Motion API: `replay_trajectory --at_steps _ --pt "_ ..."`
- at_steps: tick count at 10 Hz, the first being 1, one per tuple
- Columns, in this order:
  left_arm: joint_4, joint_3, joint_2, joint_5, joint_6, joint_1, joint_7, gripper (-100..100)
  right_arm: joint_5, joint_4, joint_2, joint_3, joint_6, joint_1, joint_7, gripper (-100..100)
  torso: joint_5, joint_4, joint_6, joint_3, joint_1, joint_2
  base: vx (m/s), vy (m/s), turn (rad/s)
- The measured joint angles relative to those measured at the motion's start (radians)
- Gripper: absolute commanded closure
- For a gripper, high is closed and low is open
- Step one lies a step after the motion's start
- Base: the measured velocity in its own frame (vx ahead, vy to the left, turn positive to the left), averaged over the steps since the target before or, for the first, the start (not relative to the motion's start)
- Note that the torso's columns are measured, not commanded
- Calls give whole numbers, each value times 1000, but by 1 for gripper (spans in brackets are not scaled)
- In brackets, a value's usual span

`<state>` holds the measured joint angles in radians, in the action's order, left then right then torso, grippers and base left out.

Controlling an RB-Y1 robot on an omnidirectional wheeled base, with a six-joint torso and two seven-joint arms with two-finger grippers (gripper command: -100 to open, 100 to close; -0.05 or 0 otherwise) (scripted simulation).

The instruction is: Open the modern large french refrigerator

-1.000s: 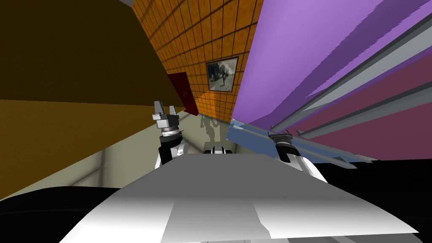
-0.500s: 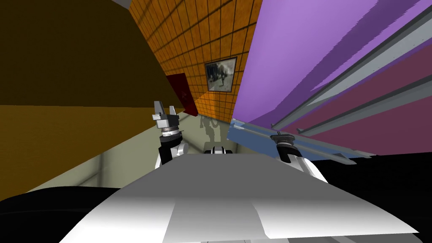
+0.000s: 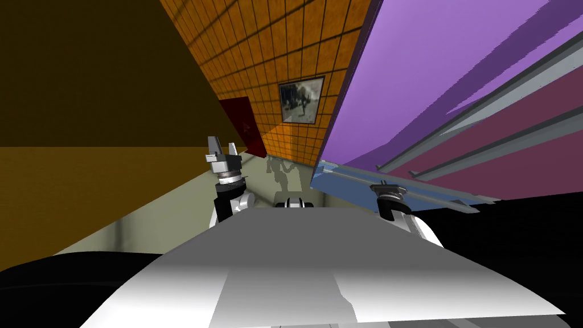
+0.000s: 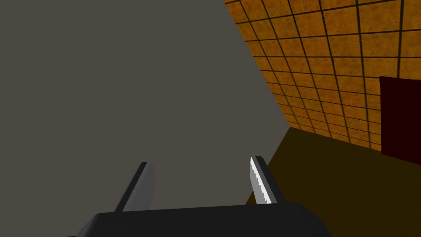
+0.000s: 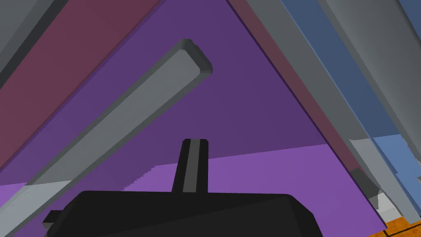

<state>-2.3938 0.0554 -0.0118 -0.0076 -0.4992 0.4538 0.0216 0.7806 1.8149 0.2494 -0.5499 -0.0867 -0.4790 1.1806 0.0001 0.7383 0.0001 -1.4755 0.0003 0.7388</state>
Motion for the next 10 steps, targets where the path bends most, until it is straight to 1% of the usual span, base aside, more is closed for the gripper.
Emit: replay_trajectory --at_steps 1,2,3,4,5,6,8,10 --pt "0 0 0 0 0 0 0 0 -1 5 -3 -7 -19 0 1 100 0 0 0 -1 -1 -2 74 259 -115" --pt "0 0 0 0 0 0 0 0 4 6 -17 -18 -34 4 4 100 0 -1 0 -2 0 -3 44 247 -107" --pt "0 0 0 0 0 0 0 0 14 2 -35 -33 -41 13 10 100 0 -1 0 -1 -1 -1 13 110 -28" --pt "0 0 0 0 0 0 0 0 15 2 -38 -35 -42 14 11 -100 -2 0 0 0 -8 1 -7 -68 92" --pt "0 0 -1 0 0 0 0 0 15 0 -34 -30 -32 13 10 -100 -4 1 0 1 -15 2 1 -160 85" --pt "0 1 -1 0 0 0 0 0 13 -3 -27 -23 -25 15 8 -100 -4 0 0 0 -13 0 -9 -182 81" --pt "0 1 -1 0 0 0 0 0 9 -8 -10 -11 -9 14 4 -100 -1 0 0 -1 -2 -1 -29 -210 84" --pt "0 1 -1 0 0 0 0 0 7 -17 5 6 15 19 1 -100 1 0 0 0 2 1 -52 -188 116"
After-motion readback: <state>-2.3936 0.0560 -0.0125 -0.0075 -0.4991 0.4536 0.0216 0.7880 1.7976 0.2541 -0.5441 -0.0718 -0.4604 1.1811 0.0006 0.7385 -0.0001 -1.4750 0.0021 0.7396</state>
